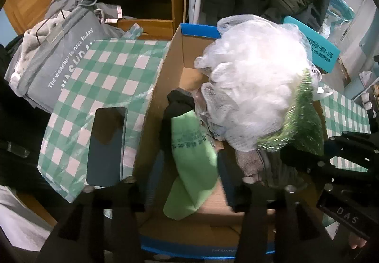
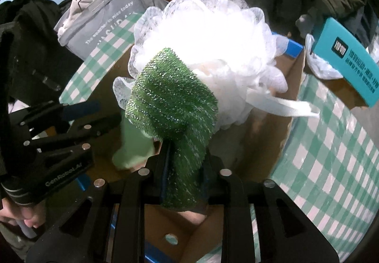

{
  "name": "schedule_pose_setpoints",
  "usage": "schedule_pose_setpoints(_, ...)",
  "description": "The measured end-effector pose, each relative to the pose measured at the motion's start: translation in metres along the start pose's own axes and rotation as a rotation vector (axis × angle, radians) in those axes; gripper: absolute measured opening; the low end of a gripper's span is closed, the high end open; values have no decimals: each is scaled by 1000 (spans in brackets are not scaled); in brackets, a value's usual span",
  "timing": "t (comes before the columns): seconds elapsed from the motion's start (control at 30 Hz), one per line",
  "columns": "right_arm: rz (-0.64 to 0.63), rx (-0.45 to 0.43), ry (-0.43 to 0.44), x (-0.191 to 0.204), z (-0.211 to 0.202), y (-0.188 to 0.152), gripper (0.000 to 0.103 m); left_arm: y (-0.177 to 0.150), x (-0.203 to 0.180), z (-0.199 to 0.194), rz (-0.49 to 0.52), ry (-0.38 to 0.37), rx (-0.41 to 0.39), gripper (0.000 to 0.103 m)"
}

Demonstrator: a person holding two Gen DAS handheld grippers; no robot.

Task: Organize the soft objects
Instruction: 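Open the left tool to drop the sock while the right tool lowers the scrubber into the box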

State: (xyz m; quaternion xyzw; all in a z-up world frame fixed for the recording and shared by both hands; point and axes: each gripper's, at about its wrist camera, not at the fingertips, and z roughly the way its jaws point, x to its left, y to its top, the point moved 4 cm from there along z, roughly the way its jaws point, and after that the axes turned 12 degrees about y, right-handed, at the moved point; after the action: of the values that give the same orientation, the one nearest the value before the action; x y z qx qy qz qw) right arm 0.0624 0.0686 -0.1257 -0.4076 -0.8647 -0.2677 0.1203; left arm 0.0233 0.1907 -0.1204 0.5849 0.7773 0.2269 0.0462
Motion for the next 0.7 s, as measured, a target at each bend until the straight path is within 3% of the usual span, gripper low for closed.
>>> schedule_pose_setpoints(0.2,4,-27,1,3,-17,-7,51,3,1,-13,-5,2,-36,67)
schedule_pose_setpoints(0.7,13,-173,6,3,-92,-16,58,5,-15,-55,8,-53,-130,75)
